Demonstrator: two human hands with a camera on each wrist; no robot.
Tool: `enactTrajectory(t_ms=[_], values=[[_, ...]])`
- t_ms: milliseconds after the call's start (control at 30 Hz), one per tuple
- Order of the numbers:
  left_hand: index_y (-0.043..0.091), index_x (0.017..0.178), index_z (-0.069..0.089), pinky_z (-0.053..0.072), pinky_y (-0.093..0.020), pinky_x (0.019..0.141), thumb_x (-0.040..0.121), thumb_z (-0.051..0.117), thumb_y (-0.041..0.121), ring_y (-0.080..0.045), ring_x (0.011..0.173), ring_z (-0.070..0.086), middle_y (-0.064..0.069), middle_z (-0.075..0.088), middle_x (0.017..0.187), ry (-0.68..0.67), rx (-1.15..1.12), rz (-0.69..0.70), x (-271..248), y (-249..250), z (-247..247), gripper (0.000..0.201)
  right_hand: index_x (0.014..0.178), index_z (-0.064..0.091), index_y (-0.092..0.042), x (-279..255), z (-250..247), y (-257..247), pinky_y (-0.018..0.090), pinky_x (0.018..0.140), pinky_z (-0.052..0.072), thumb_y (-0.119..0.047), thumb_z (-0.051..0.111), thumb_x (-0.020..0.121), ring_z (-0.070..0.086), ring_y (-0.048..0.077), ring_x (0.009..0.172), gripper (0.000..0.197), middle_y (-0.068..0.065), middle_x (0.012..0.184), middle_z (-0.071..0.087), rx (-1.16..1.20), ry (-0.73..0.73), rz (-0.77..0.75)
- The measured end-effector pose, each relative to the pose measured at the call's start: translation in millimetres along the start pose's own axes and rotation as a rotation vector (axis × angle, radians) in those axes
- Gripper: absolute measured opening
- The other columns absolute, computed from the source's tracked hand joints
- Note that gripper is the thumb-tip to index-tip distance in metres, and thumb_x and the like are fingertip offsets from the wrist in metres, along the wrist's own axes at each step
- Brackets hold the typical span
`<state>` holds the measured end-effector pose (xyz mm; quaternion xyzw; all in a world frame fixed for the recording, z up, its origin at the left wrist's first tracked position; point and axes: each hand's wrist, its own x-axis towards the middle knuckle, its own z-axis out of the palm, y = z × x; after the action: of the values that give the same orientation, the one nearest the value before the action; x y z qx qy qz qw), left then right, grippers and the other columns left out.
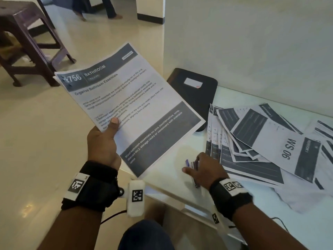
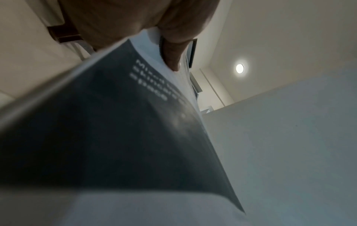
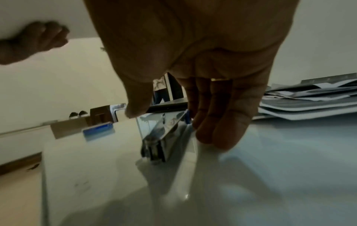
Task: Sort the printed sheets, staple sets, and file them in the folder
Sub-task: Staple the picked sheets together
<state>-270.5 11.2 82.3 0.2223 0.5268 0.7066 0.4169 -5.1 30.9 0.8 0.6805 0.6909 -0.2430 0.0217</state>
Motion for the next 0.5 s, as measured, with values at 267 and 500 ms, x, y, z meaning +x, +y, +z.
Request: enactTrajectory(t_ms=[267,500], values=[[0.017,0.122,0.061,0.054,-0.039,0.088,0.093,0.059,0.015,-0.022,0.105,0.067,-0.003,0.069,0.118,-0.073,0.039,0.01,-14.9,-0.5,26.5,0.029,0.105,0.05,-0.016,-11.2,7.2,0.7,0.026,0.072,0.042,-0.033,0.059,0.087,0.062,0.024,0.09,0.026,0.003,0.099,0.063,0.074,0.001,-0.015],[0.013,0.108,0.068,0.057,-0.035,0.081,0.092,0.058,0.012,-0.022,0.096,0.07,0.0,0.074,0.106,-0.395,0.151,-0.053,-49.1,-28.9,99.8,0.018,0.106,0.068,-0.013,-83.5,-75.2,109.3,0.04,0.062,0.051,-0.015,0.068,0.084,0.06,0.022,0.067,0.022,0.015,0.087,0.068,1.273,0.138,0.121]])
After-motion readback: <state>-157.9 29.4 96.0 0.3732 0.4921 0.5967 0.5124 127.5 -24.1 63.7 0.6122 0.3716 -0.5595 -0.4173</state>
